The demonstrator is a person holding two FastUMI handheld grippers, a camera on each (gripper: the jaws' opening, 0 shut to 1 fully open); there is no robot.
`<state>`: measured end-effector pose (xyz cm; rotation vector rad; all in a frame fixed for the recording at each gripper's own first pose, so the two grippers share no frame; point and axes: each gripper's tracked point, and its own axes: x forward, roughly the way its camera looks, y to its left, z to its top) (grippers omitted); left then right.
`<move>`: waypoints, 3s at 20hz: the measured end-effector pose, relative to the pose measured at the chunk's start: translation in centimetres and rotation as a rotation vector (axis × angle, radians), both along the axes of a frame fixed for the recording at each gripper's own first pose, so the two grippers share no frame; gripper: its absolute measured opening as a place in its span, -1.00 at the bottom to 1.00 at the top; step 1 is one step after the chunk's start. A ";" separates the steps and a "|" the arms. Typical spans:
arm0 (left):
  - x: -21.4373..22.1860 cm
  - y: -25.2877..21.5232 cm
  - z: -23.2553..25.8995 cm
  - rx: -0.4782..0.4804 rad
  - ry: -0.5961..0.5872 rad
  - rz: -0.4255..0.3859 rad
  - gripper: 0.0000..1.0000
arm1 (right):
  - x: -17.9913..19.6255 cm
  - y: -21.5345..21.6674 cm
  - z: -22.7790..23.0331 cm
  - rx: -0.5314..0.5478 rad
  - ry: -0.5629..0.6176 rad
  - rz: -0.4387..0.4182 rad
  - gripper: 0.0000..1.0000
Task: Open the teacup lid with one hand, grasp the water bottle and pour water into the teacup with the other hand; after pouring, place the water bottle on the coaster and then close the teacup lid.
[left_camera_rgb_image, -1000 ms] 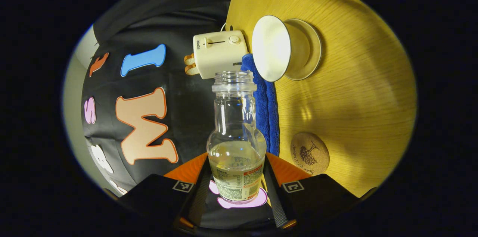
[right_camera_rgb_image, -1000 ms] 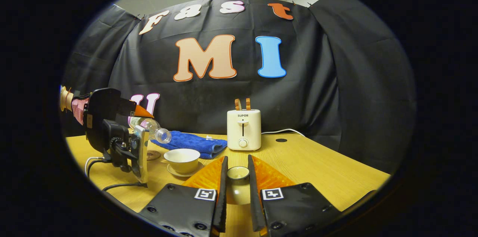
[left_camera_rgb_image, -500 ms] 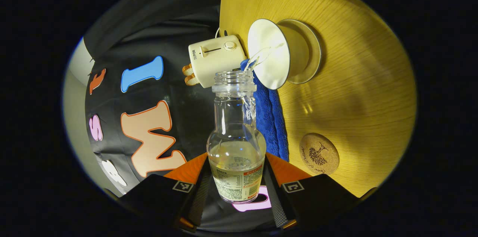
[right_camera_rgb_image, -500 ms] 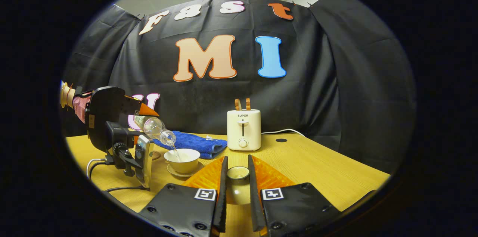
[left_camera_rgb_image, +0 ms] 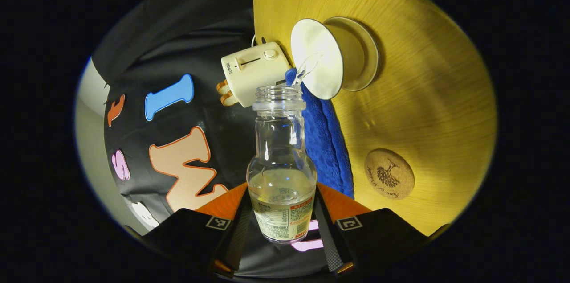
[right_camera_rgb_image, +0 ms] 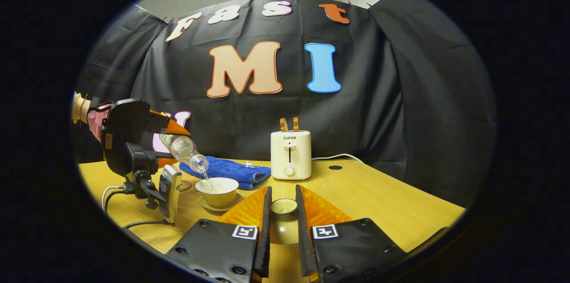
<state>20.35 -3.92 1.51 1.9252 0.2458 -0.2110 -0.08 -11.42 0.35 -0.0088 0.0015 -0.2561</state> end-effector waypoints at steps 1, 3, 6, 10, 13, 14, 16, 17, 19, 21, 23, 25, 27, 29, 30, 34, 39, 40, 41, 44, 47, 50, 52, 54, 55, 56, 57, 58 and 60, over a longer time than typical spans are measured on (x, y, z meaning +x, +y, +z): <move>-0.1 0.0 0.2 0.010 -0.001 0.001 0.41 | 0.0 0.0 0.0 0.000 0.000 0.000 -0.40; -0.2 0.1 0.8 0.035 -0.011 0.000 0.41 | 0.0 0.0 0.0 0.000 0.000 0.000 -0.40; -0.3 0.2 1.8 0.057 -0.027 -0.002 0.41 | 0.1 0.0 -0.1 0.000 0.000 0.000 -0.40; -0.3 0.3 1.9 0.072 -0.035 -0.003 0.41 | 0.0 0.0 0.0 0.000 -0.001 0.000 -0.40; -0.4 0.3 1.9 0.073 -0.039 -0.003 0.41 | 0.0 0.0 0.0 0.000 0.000 0.000 -0.40; -0.3 0.3 1.8 0.067 -0.040 -0.002 0.41 | 0.0 0.0 0.0 0.000 0.000 0.000 -0.40; -0.3 0.4 1.7 0.037 -0.037 0.003 0.41 | 0.0 0.0 0.0 0.000 0.000 0.000 -0.40; -0.3 0.5 1.4 0.012 -0.031 0.010 0.45 | 0.0 0.0 0.0 0.000 -0.001 0.000 -0.40; -0.4 0.4 0.9 -0.046 -0.035 0.012 0.41 | 0.0 0.0 0.0 0.000 0.000 0.000 -0.40; -0.4 0.4 0.1 -0.132 -0.030 0.017 0.41 | 0.0 0.0 0.0 0.001 0.000 0.001 -0.40; -0.8 0.0 -0.6 -0.285 -0.028 0.020 0.40 | 0.1 0.0 0.0 0.001 0.000 0.002 -0.40; -1.8 0.0 -0.2 -0.479 -0.051 0.035 0.40 | 0.0 0.0 0.0 0.001 0.000 0.002 -0.39; -1.5 -0.1 0.7 -0.689 -0.078 0.055 0.39 | 0.0 0.0 0.0 0.000 0.000 0.002 -0.40; -1.4 -0.2 1.5 -0.851 -0.109 0.064 0.39 | 0.0 0.0 0.0 0.000 0.000 0.002 -0.39; -1.5 -0.3 2.1 -0.911 -0.125 0.062 0.38 | 0.0 0.0 0.0 0.000 -0.001 0.002 -0.40; -1.5 0.1 4.1 -1.197 -0.176 0.067 0.38 | 0.0 0.0 0.0 0.000 0.000 0.002 -0.40; -1.4 1.8 5.6 -1.615 -0.189 0.104 0.38 | 0.0 0.0 0.0 0.000 0.000 0.002 -0.39; -1.4 2.3 5.2 -1.666 -0.187 0.122 0.38 | 0.0 0.0 0.0 0.000 -0.001 0.002 -0.40; -0.9 2.4 5.0 -1.702 -0.190 0.131 0.39 | 0.0 0.0 0.0 0.000 -0.001 0.002 -0.40; 0.4 2.7 3.8 -1.812 -0.191 0.131 0.37 | 0.0 0.0 0.0 -0.001 -0.001 0.002 -0.40; 0.6 3.1 2.2 -1.896 -0.147 0.170 0.37 | 0.0 0.0 0.0 0.000 -0.001 0.002 -0.40; 0.3 3.4 0.3 -1.932 -0.109 0.220 0.39 | 0.1 0.0 -0.1 0.000 0.000 0.002 -0.40; 0.5 3.4 -0.5 -1.928 -0.102 0.241 0.38 | 0.1 0.0 -0.1 0.000 0.000 0.002 -0.40; 0.5 3.3 -1.2 -1.925 -0.077 0.257 0.38 | 0.0 0.0 0.0 0.000 0.000 0.002 -0.40; 0.8 3.2 -1.6 -1.935 -0.065 0.261 0.39 | 0.0 0.0 0.0 -0.001 0.000 0.002 -0.40; 1.1 3.2 -2.3 -1.934 -0.056 0.277 0.39 | 0.0 0.0 0.0 -0.001 0.000 0.002 -0.40; 1.1 3.4 -3.0 -1.927 -0.050 0.294 0.39 | 0.0 0.0 0.0 -0.001 -0.001 0.002 -0.40; 1.0 3.4 -3.2 -1.928 -0.046 0.302 0.39 | 0.0 0.0 -0.1 -0.001 0.000 0.002 -0.39; 1.1 3.3 -2.8 -1.937 -0.048 0.290 0.40 | 0.0 0.0 -0.1 -0.001 0.000 0.002 -0.40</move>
